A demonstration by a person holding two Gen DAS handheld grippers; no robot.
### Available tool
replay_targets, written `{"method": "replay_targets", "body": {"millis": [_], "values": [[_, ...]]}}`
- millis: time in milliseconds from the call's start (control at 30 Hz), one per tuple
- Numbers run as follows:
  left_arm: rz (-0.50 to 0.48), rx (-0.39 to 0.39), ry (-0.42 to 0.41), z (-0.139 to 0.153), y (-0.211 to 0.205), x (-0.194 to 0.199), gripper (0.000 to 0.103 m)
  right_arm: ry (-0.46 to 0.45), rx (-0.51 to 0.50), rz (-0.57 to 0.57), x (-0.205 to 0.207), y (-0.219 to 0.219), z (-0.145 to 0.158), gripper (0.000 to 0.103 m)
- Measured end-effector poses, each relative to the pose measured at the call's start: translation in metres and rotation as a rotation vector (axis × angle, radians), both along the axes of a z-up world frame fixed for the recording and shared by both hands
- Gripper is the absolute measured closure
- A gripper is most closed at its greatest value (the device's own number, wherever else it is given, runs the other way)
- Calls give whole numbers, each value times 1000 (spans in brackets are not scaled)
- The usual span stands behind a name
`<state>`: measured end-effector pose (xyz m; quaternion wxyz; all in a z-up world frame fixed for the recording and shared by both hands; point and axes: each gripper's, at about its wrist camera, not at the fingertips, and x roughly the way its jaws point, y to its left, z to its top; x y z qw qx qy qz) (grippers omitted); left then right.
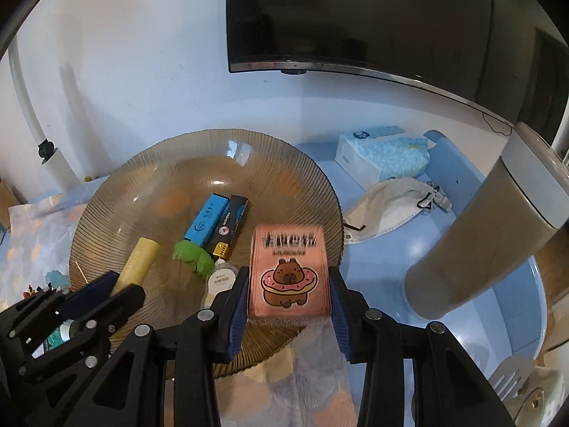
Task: Organize rigid objects
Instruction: 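Carry the yellow box and pink capybara box over the amber bowl with both grippers, then open both grippers to drop the boxes into the bowl, then grasp the red-clad figurine with the left gripper while the right grasps the black-headed toy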
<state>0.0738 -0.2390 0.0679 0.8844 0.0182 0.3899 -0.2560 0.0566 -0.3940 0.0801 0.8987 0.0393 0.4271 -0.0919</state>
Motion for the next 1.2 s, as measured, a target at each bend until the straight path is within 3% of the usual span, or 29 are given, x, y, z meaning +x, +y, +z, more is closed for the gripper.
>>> {"method": "replay_targets", "body": {"millis": [100,167,500,633,733,833,967,1100,1200], "values": [[7,-4,-20,11,5,-6,44,-7,29,-6,-4,-2,1,51],[11,-17,-48,19,11,-15,37,-27,45,-23,-11,-3,4,50],[21,-59,-94,44,60,-70,36,-60,103,15,-54,28,22,50],[113,-69,-114,49,109,-94,33,-88,110,71,-75,54,34,47],[237,-55,-134,45,161,-110,29,-103,117,110,-88,71,35,45],[357,13,-154,29,204,-121,27,-93,123,156,-98,94,23,45],[455,104,-137,-8,247,-120,27,-81,133,239,-104,131,-14,45],[533,128,-86,-43,278,-125,27,-87,80,308,-109,161,-47,45],[543,77,-111,-39,290,-133,27,-70,30,319,-111,173,-65,45]]}}
